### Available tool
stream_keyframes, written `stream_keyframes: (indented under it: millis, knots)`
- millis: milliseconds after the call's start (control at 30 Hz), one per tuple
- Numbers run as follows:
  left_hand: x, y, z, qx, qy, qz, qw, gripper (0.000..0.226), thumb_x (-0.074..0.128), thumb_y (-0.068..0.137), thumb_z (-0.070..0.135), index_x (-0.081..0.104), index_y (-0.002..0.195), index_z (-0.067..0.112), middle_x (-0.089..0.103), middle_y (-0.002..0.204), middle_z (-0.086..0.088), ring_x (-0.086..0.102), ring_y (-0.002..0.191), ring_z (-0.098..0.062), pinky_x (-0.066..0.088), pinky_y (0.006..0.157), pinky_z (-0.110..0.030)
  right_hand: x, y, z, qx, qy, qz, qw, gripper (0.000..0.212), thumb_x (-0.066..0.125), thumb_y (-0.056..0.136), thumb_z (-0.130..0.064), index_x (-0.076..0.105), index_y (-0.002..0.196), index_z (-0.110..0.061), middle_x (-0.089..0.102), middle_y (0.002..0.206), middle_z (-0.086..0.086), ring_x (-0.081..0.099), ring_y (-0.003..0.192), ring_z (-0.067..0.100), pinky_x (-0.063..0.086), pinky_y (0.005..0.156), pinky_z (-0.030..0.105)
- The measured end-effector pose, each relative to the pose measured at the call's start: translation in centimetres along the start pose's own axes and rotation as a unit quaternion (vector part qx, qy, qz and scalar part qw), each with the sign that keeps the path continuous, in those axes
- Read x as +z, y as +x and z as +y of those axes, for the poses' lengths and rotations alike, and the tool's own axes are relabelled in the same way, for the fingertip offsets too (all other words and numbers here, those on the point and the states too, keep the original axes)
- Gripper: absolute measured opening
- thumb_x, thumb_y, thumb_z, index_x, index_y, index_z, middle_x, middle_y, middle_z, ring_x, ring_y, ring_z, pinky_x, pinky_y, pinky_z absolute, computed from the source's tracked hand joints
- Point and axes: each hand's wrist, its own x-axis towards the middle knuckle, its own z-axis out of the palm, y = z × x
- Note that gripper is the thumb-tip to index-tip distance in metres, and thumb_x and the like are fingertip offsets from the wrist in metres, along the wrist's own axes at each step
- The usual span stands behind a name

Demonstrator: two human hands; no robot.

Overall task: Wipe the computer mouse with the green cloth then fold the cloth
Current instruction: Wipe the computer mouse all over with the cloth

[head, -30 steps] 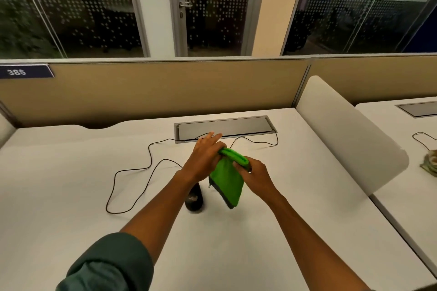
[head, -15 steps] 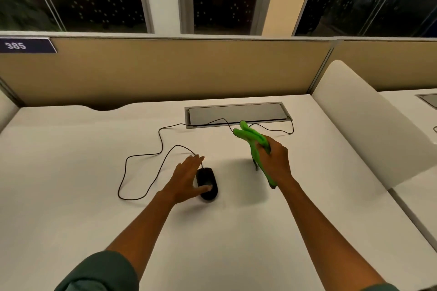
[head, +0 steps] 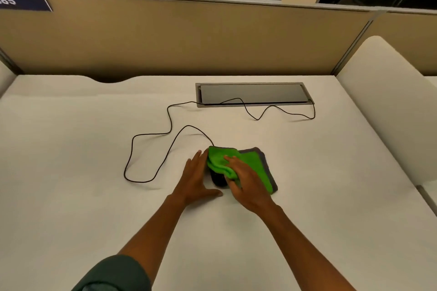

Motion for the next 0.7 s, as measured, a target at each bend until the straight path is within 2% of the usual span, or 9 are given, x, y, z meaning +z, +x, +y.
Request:
stream_keyframes:
  millis: [133, 200, 267, 333, 400, 467, 567, 633, 700]
  knots:
    - [0.7, 0.6, 0.4, -0.009, -0.036, 0.026, 0.999, 0.124, 0.08, 0.064, 0.054, 0.003, 0.152, 0.013, 0.01, 0.16, 0.001, 0.0, 0.149, -0.016, -0.003, 0.12, -0.039, 0.6, 0.3, 0.6, -0.048, -0.055, -0.075, 0.994, 0.055, 0.062, 0.088, -0.021, 0.042, 0.138, -0.012, 0.038, 0.15, 0.0, 0.02, 0.145, 0.018, 0.023, 0.117, 0.046]
    - [0.9, 0.9, 0.3, -0.011, -0.038, 0.023, 0.999, 0.118, 0.074, 0.067, 0.055, 0.005, 0.151, 0.011, 0.011, 0.161, -0.004, 0.0, 0.15, -0.019, -0.005, 0.121, -0.04, 0.9, 0.8, 0.7, -0.054, -0.089, -0.115, 0.988, 0.065, 0.059, 0.089, -0.041, 0.033, 0.143, -0.019, 0.023, 0.158, -0.004, 0.009, 0.148, 0.016, 0.012, 0.12, 0.046]
    - [1.2, 0.9, 0.0, -0.011, -0.032, 0.022, 0.999, 0.11, 0.061, 0.07, 0.059, 0.005, 0.151, 0.01, 0.011, 0.161, -0.006, -0.001, 0.15, -0.019, -0.008, 0.121, -0.039, 1.2, 1.3, 0.8, -0.044, -0.118, -0.155, 0.98, 0.082, 0.048, 0.084, -0.068, 0.02, 0.149, -0.026, 0.009, 0.161, -0.007, 0.0, 0.148, 0.013, 0.002, 0.12, 0.043]
    - [1.4, 1.0, -0.2, -0.002, -0.024, 0.024, 0.999, 0.106, 0.051, 0.071, 0.063, 0.007, 0.151, 0.009, 0.011, 0.161, -0.007, 0.0, 0.15, -0.02, -0.01, 0.12, -0.038, 1.4, 2.0, 0.7, -0.025, -0.108, -0.16, 0.981, 0.091, 0.036, 0.079, -0.079, 0.017, 0.15, -0.027, 0.009, 0.161, -0.006, 0.0, 0.148, 0.013, 0.001, 0.119, 0.043]
    - [1.5, 1.1, -0.4, 0.0, -0.02, 0.033, 0.999, 0.102, 0.046, 0.075, 0.065, 0.01, 0.151, 0.009, 0.013, 0.161, -0.006, 0.002, 0.15, -0.02, -0.009, 0.12, -0.037, 1.7, 2.9, 0.5, -0.007, -0.108, -0.138, 0.985, 0.086, 0.033, 0.082, -0.076, 0.021, 0.15, -0.025, 0.016, 0.16, -0.002, 0.008, 0.147, 0.018, 0.007, 0.12, 0.048]
    - [1.6, 1.3, -0.5, 0.001, -0.021, 0.044, 0.999, 0.095, 0.041, 0.08, 0.065, 0.013, 0.151, 0.009, 0.016, 0.16, -0.004, 0.004, 0.15, -0.018, -0.007, 0.12, -0.038, 2.4, 3.6, 0.3, -0.002, -0.17, -0.106, 0.98, 0.077, 0.038, 0.089, -0.065, 0.023, 0.149, -0.021, 0.019, 0.159, 0.002, 0.013, 0.146, 0.023, 0.012, 0.118, 0.052]
    - [1.8, 1.3, -0.7, 0.001, -0.01, 0.049, 0.999, 0.085, 0.054, 0.083, 0.044, 0.015, 0.151, 0.01, 0.018, 0.159, -0.003, 0.006, 0.15, -0.019, -0.006, 0.12, -0.036, 4.1, 4.0, -0.2, 0.017, -0.238, -0.094, 0.966, 0.073, 0.044, 0.093, -0.051, 0.016, 0.151, -0.018, 0.01, 0.161, 0.004, 0.009, 0.147, 0.027, 0.014, 0.117, 0.054]
    - [1.9, 1.3, -0.7, 0.004, -0.002, 0.054, 0.999, 0.079, 0.053, 0.084, 0.035, 0.018, 0.15, 0.008, 0.022, 0.159, -0.006, 0.007, 0.149, -0.017, -0.005, 0.12, -0.037, 5.2, 3.9, -0.5, 0.036, -0.245, -0.093, 0.964, 0.071, 0.043, 0.093, -0.043, 0.013, 0.152, -0.017, 0.007, 0.162, 0.003, 0.007, 0.147, 0.027, 0.016, 0.116, 0.056]
    - [1.9, 1.4, -0.7, 0.008, -0.001, 0.064, 0.998, 0.073, 0.052, 0.085, 0.026, 0.021, 0.149, 0.007, 0.026, 0.157, -0.007, 0.006, 0.147, -0.013, -0.001, 0.122, -0.043, 5.8, 3.7, -0.5, 0.044, -0.251, -0.087, 0.963, 0.066, 0.042, 0.095, -0.035, 0.014, 0.152, -0.017, 0.008, 0.162, 0.001, 0.004, 0.148, 0.026, 0.019, 0.116, 0.056]
